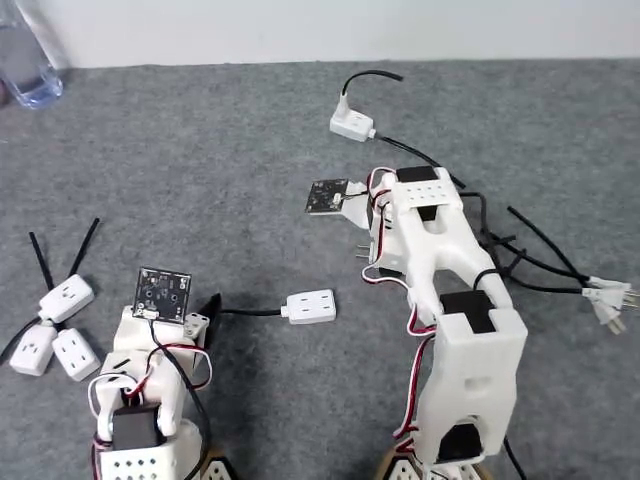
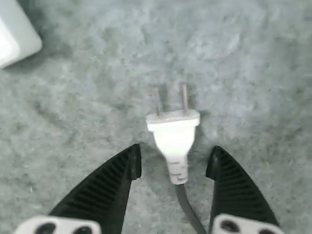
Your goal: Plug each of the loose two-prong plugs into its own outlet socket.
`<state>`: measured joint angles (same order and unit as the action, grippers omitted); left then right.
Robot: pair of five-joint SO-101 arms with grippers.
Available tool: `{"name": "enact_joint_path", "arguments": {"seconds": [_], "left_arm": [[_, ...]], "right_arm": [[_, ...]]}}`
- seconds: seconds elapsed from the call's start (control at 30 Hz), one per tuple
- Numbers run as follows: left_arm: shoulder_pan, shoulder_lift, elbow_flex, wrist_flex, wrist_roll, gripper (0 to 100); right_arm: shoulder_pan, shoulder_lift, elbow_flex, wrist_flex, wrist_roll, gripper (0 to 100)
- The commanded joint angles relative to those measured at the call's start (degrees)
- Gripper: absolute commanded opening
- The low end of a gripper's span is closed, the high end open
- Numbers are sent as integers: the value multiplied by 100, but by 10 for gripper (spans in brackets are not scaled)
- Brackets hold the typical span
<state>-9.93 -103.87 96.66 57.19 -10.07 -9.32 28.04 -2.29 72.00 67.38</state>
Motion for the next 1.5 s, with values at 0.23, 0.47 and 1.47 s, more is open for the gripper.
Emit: {"name": "enact_joint_path", "arguments": {"seconds": [0.23, 0.47, 1.47], "left_arm": [[26, -18, -31, -114, -70, 265], [26, -18, -31, -114, -70, 265], [26, -18, -31, -114, -70, 265]], "right_arm": [[-207, -470, -290, 4, 229, 231], [-576, -426, -299, -163, 229, 231], [-189, -13, -308, -532, 703, 191]]}}
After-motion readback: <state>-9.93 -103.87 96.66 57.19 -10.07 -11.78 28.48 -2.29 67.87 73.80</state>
